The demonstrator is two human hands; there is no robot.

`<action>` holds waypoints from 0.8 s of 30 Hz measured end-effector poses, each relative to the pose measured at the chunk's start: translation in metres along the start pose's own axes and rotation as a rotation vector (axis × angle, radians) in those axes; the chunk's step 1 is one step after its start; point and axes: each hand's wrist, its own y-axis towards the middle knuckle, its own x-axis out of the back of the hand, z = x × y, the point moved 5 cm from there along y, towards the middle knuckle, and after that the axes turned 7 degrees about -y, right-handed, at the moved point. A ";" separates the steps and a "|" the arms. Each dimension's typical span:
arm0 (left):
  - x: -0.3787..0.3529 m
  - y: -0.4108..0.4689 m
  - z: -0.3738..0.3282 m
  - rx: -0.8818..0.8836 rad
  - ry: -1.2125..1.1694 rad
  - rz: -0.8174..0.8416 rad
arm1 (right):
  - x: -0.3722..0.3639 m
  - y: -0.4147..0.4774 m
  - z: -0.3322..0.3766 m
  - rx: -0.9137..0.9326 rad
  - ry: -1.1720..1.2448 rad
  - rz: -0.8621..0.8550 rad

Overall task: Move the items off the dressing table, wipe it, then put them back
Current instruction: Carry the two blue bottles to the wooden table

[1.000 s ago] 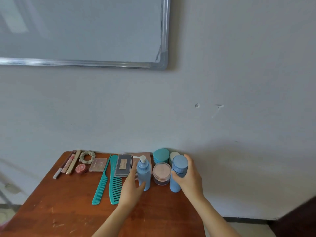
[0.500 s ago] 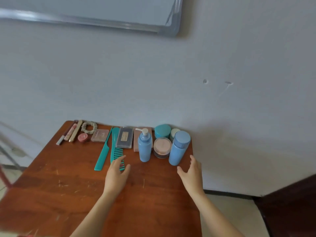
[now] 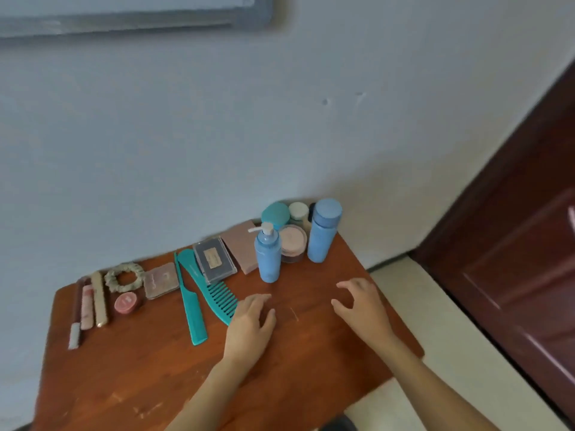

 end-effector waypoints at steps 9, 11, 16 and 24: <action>-0.038 -0.029 -0.071 -0.346 -0.064 0.330 | 0.032 -0.115 -0.043 -0.296 -0.055 -0.130; -0.056 -0.047 -0.090 -0.429 -0.068 0.423 | 0.046 -0.152 -0.054 -0.378 -0.107 -0.208; -0.116 -0.138 -0.149 -0.638 -0.065 0.668 | 0.076 -0.296 -0.081 -0.646 -0.196 -0.363; -0.150 -0.377 -0.248 -1.009 -0.217 0.919 | 0.133 -0.612 -0.076 -1.115 -0.222 -0.664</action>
